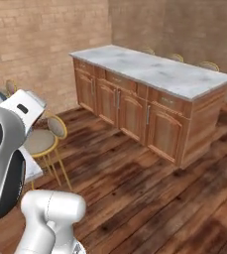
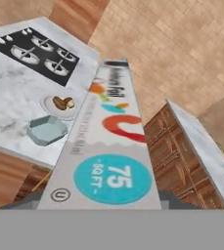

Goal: Retrieve the tupperware and aluminum foil from the cabinet and place them on the dining counter near the plate with potato and mushroom to prepare for storing leftovers.

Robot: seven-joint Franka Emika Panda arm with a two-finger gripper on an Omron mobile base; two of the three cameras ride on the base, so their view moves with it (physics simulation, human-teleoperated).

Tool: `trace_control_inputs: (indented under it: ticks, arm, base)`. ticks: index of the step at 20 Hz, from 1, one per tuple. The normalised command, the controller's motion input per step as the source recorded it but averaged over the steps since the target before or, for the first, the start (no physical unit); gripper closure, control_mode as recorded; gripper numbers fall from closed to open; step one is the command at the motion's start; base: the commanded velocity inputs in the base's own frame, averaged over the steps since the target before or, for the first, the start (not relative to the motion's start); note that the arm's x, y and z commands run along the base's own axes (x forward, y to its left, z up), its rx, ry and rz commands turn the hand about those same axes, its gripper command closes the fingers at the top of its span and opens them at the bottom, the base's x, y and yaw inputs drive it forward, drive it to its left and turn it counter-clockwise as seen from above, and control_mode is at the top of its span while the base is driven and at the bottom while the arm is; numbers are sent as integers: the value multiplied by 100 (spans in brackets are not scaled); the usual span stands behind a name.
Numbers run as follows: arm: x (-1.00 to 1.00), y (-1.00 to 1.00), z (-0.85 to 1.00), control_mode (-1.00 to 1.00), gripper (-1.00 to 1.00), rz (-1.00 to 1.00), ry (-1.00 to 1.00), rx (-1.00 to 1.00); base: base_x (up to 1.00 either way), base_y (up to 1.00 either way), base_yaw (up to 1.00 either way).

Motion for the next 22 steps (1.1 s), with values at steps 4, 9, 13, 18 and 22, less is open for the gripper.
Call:
trace_control_inputs:
  ticks: [4, 9, 13, 18, 22]
  arm:
    - [0, 0, 0, 100, 100, 0, 0, 0]
    - [0, 0, 0, 100, 100, 0, 0, 0]
    - [0, 0, 0, 100, 100, 0, 0, 0]
    - [0, 0, 0, 100, 100, 0, 0, 0]
    - [0, 0, 0, 100, 100, 0, 0, 0]
  base:
    - [100, 0, 66]
    - [100, -1, 64]
    - [100, -14, 58]
    - [94, -27, 56]
    - [85, -31, 56]
